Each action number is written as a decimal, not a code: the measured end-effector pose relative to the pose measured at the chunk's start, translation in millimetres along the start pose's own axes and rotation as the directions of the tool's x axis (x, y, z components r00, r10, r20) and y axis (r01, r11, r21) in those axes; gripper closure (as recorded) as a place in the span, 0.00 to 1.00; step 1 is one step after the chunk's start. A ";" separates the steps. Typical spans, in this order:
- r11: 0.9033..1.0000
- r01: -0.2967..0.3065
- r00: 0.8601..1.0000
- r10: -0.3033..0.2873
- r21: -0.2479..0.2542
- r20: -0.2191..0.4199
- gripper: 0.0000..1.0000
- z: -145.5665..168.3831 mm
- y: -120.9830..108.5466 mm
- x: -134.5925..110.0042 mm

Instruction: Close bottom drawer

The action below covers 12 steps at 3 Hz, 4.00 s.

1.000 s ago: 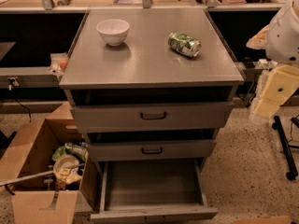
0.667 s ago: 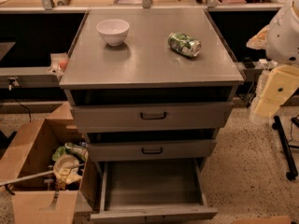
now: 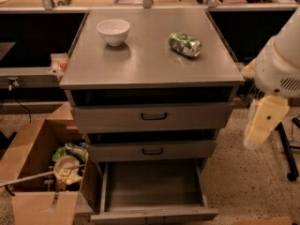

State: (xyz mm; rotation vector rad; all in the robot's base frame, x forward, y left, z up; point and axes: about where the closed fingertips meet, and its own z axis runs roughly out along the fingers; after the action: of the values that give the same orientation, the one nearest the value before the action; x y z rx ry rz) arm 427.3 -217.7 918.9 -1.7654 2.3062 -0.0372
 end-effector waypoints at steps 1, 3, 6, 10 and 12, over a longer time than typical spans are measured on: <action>0.997 0.010 1.000 -0.008 -0.071 0.024 0.00 63.8 35.1 4.2; 0.974 0.005 1.000 0.002 -0.227 0.030 0.00 166.2 102.6 15.7; 0.954 0.046 0.999 -0.036 -0.296 0.038 0.00 256.6 129.9 1.8; 0.822 0.122 0.975 0.004 -0.556 0.221 0.00 525.3 251.5 -27.1; 0.810 0.139 0.967 0.014 -0.569 0.256 0.03 567.1 246.4 -30.9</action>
Offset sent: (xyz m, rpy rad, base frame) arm -0.0979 0.0556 -0.2835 0.1501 0.3508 0.0662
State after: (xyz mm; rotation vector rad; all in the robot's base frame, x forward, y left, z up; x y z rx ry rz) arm 315.6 -51.8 333.0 -1.9578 2.2045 0.9305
